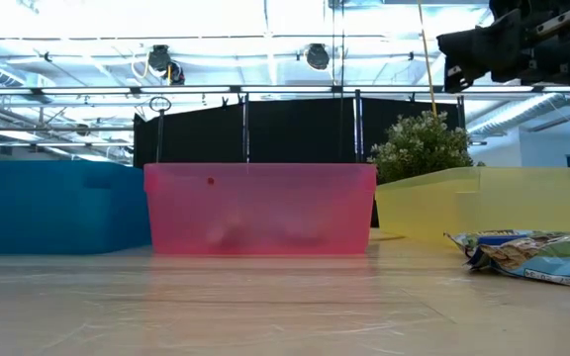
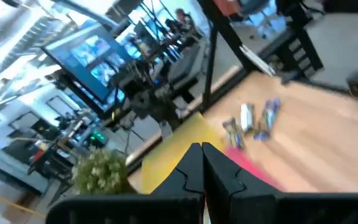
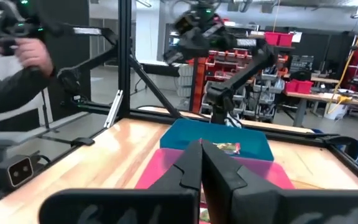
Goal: Pick and place Granola Bars by type
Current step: Put the blue granola bar into the yellow bin
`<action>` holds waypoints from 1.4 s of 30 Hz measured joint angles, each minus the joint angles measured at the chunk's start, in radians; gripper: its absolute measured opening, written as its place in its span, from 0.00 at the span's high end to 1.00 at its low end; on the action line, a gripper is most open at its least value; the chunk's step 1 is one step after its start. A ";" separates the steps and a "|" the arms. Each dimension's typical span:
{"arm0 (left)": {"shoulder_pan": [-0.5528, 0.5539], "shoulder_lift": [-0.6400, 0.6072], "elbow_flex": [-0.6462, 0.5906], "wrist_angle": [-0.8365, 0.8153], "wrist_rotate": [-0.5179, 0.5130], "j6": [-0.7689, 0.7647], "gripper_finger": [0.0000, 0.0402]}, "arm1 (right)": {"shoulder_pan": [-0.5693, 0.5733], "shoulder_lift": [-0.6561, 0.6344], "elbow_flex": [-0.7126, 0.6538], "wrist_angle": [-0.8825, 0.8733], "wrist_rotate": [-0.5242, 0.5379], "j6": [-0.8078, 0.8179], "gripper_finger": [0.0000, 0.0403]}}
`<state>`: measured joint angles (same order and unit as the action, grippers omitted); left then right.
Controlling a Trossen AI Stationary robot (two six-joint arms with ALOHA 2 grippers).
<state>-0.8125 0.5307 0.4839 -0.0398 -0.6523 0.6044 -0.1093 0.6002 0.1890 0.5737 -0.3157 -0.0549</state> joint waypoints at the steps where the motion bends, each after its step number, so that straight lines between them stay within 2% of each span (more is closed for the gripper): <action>1: 0.015 -0.068 0.000 -0.082 0.013 -0.010 1.00 | 0.000 0.005 0.000 0.002 0.000 -0.009 1.00; 3: 0.039 -0.200 0.000 -0.213 0.023 -0.055 1.00 | 0.000 0.014 0.000 0.001 0.000 -0.015 1.00; 5: 0.057 -0.305 -0.009 -0.187 0.052 -0.066 1.00 | 0.000 0.027 0.000 0.006 0.000 -0.017 1.00; 8: 0.069 -0.417 -0.008 -0.164 0.175 -0.040 1.00 | 0.000 0.046 0.000 0.038 0.000 -0.030 1.00; 9: 0.073 -0.437 -0.012 -0.165 0.182 -0.049 1.00 | 0.000 0.053 0.000 0.055 0.000 -0.031 1.00; 11: 0.085 -0.467 -0.029 -0.154 0.131 -0.075 1.00 | 0.000 0.068 0.000 0.086 0.000 -0.028 1.00; 14: 0.111 -0.461 -0.083 -0.059 0.050 -0.071 1.00 | 0.000 0.088 0.000 0.115 0.000 -0.026 1.00; 16: 0.133 -0.440 -0.132 0.015 0.066 -0.044 1.00 | 0.000 0.104 0.000 0.143 0.000 -0.030 1.00; 19: 0.179 -0.409 -0.214 0.168 0.145 0.007 1.00 | 0.000 0.129 0.000 0.182 0.000 -0.021 1.00; 24: 0.297 -0.393 -0.318 0.207 0.280 0.068 1.00 | 0.000 0.160 0.000 0.240 0.000 0.031 1.00; 28: 0.440 -0.395 -0.335 0.157 0.375 -0.015 1.00 | 0.000 0.169 0.000 0.245 0.000 0.054 1.00; 31: 0.546 -0.394 -0.337 0.093 0.498 -0.079 1.00 | 0.000 0.169 0.000 0.229 0.001 0.069 1.00; 35: 0.649 -0.395 -0.378 0.159 0.654 -0.095 1.00 | 0.000 0.169 0.000 0.178 0.021 0.028 1.00; 39: 0.722 -0.394 -0.458 0.236 0.679 -0.111 1.00 | 0.000 0.169 0.000 0.150 0.123 0.010 1.00; 42: 0.760 -0.392 -0.469 0.309 0.737 -0.136 1.00 | 0.003 0.169 0.003 0.129 0.149 0.009 1.00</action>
<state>-0.0526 0.1383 0.0152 0.2694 0.0851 0.4683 -0.1059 0.7688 0.1917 0.7031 -0.1671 -0.0460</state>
